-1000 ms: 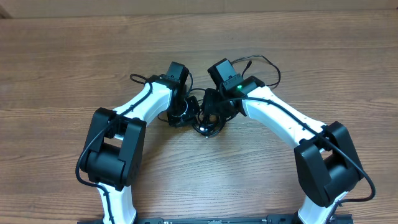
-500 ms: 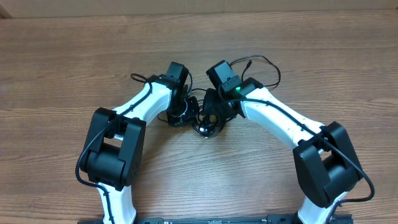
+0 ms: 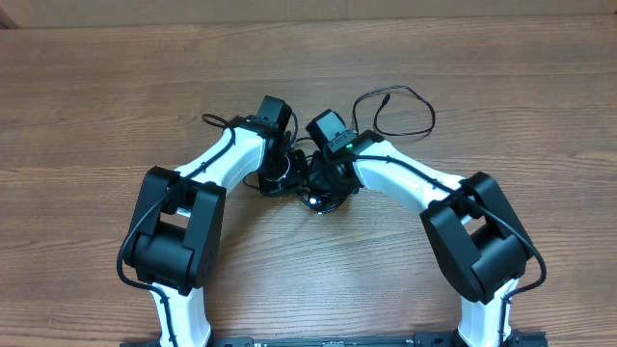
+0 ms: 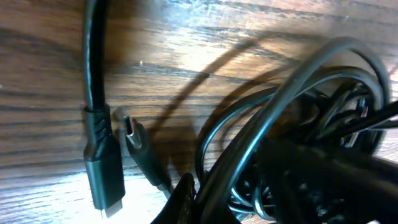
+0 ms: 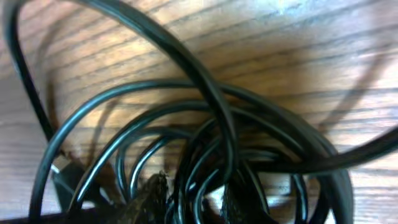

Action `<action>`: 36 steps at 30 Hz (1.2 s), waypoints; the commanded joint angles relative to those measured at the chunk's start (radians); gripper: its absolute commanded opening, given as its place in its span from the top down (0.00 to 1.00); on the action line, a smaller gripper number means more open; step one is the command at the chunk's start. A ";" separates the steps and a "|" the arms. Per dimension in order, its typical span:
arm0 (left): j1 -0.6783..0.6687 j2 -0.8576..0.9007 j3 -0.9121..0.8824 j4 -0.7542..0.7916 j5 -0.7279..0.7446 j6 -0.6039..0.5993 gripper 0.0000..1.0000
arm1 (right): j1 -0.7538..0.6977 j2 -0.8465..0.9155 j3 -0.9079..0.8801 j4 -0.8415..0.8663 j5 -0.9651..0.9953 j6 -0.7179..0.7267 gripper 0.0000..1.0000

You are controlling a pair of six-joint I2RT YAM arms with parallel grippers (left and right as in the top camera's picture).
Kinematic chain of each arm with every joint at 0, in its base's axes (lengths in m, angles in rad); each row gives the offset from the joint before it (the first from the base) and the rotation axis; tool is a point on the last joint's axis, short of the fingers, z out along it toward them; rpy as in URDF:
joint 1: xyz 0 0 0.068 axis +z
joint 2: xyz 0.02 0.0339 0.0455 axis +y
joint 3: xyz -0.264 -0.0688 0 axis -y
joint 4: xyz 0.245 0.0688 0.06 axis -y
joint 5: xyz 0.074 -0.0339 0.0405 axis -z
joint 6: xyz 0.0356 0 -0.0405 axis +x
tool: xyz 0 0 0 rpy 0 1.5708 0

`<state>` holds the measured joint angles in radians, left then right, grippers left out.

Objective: Untangle cables

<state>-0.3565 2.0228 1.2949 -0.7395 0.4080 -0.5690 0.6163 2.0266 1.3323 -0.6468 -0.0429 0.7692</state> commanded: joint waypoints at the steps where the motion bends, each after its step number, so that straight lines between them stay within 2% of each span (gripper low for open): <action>1: -0.003 0.012 -0.019 -0.008 -0.019 0.012 0.96 | 0.003 0.032 -0.011 -0.002 0.050 0.023 0.74; 4: -0.003 0.012 -0.019 -0.007 -0.019 0.012 0.96 | 0.003 0.032 -0.011 -0.002 0.048 0.018 0.81; 7: -0.003 0.012 -0.019 -0.008 -0.020 0.012 0.96 | 0.003 0.032 -0.011 -0.005 0.037 0.015 0.95; 14: -0.003 0.012 -0.019 -0.006 -0.023 0.012 0.96 | -0.020 0.024 -0.009 -0.016 -0.044 0.014 0.96; 16: -0.003 0.012 -0.019 -0.006 -0.023 0.012 0.96 | -0.035 0.023 -0.009 -0.003 -0.097 -0.038 0.96; 21: -0.003 0.012 -0.019 -0.008 -0.025 0.013 0.96 | -0.116 0.009 -0.009 0.088 -0.529 -0.319 0.96; 31: -0.004 0.012 -0.019 -0.007 -0.028 0.012 0.96 | -0.308 -0.024 -0.009 0.152 -1.204 -0.579 0.96; 36: -0.004 0.012 -0.019 -0.008 -0.042 0.012 0.96 | -0.359 -0.024 -0.009 0.156 -1.413 -0.642 0.96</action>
<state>-0.3553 2.0228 1.2926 -0.7429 0.3969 -0.5694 0.2752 2.0327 1.3190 -0.5037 -1.1629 0.2134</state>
